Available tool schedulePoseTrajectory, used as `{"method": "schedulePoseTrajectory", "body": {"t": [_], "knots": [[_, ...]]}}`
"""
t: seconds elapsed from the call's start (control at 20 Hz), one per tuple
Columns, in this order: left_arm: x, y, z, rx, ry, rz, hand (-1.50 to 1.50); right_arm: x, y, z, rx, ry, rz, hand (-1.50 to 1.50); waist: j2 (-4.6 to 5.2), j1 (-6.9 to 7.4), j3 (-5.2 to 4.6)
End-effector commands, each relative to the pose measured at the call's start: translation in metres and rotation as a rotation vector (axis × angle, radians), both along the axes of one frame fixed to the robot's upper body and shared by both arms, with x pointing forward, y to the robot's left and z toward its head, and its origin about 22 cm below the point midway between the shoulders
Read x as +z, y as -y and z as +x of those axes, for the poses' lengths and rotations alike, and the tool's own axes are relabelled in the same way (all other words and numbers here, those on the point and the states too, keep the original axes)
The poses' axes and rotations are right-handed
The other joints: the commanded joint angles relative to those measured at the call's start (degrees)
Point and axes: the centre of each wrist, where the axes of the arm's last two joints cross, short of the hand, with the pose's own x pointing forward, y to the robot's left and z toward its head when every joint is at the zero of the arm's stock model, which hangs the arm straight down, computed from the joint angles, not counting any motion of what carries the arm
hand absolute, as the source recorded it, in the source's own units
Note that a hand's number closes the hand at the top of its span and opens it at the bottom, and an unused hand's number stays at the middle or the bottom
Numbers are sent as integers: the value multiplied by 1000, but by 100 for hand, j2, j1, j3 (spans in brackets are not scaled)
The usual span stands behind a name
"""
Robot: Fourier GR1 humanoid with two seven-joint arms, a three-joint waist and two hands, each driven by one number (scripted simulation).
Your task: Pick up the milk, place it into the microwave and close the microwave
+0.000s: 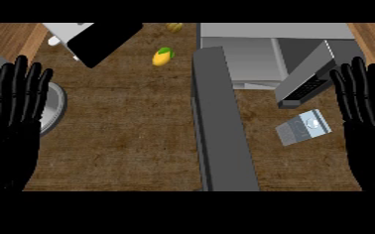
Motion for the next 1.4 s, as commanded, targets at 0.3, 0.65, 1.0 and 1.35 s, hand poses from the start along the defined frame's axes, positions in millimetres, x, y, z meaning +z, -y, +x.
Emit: {"method": "schedulePoseTrajectory", "body": {"t": [0.3,0.65,1.0,1.35], "knots": [[-35,-2,7,60,-151,-129,-150,-16,-10,7,55,-94,166,-150,-106,36,149],[-29,2,-23,86,-149,-134,-150,-7,-14,-16,73,-90,189,-150,-124,9,145],[-48,20,-54,76,-157,-137,-150,-15,-20,-33,-48,-93,128,-150,-127,5,144],[-57,-7,-65,83,-147,-148,-150,-52,-5,-4,-240,-73,64,-150,-112,42,145]]}}
